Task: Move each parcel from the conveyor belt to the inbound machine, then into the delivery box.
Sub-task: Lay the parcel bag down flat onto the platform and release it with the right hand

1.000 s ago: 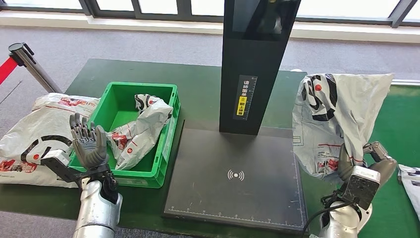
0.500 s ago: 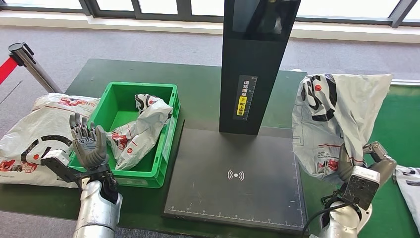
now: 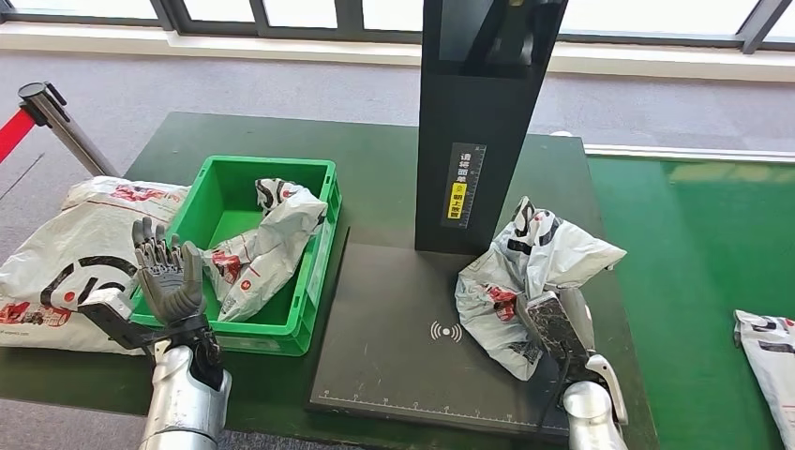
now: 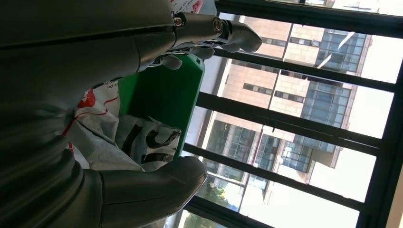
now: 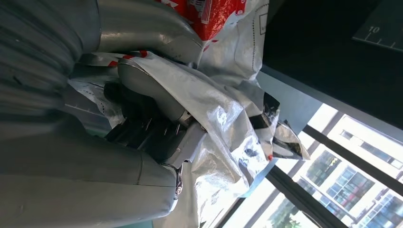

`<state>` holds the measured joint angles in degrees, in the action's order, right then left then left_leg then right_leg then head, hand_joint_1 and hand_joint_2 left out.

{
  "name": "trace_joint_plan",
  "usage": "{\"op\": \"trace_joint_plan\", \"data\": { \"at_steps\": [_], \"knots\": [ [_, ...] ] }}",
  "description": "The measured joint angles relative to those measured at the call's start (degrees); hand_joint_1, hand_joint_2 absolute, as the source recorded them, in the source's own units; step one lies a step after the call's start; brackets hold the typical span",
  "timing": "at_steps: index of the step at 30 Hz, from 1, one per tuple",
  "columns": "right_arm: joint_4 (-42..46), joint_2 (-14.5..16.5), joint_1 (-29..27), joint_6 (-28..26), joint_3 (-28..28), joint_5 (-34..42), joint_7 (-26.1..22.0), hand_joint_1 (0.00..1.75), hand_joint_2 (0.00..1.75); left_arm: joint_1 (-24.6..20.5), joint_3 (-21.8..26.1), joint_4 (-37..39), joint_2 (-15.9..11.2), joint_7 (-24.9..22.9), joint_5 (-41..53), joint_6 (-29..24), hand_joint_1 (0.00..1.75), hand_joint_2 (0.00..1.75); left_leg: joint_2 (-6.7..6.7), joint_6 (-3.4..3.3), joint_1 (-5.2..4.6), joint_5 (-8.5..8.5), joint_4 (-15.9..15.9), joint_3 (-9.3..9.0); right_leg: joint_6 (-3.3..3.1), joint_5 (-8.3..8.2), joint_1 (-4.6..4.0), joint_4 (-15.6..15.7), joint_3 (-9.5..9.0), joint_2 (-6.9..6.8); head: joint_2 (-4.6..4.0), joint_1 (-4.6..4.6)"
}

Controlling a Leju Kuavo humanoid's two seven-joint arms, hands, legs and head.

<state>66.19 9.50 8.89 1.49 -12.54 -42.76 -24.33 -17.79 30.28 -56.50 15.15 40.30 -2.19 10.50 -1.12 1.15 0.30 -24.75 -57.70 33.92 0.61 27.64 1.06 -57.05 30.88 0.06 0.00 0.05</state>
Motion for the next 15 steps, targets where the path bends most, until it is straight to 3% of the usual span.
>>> {"op": "trace_joint_plan", "data": {
  "at_steps": [15],
  "knots": [
    [-3.0, -0.31, 0.45, -0.42, 0.04, 0.07, -0.08, 1.75, 1.75, 0.52, -0.01, 0.0, 0.0, 0.0, 0.0, -0.01, 0.0, 1.75, 0.0, 0.05, 0.0, 0.04, 0.01, -0.1, -0.02, 0.01, -0.05, -0.03, -0.1, -0.01, 0.0, -0.01]
  ]
}}
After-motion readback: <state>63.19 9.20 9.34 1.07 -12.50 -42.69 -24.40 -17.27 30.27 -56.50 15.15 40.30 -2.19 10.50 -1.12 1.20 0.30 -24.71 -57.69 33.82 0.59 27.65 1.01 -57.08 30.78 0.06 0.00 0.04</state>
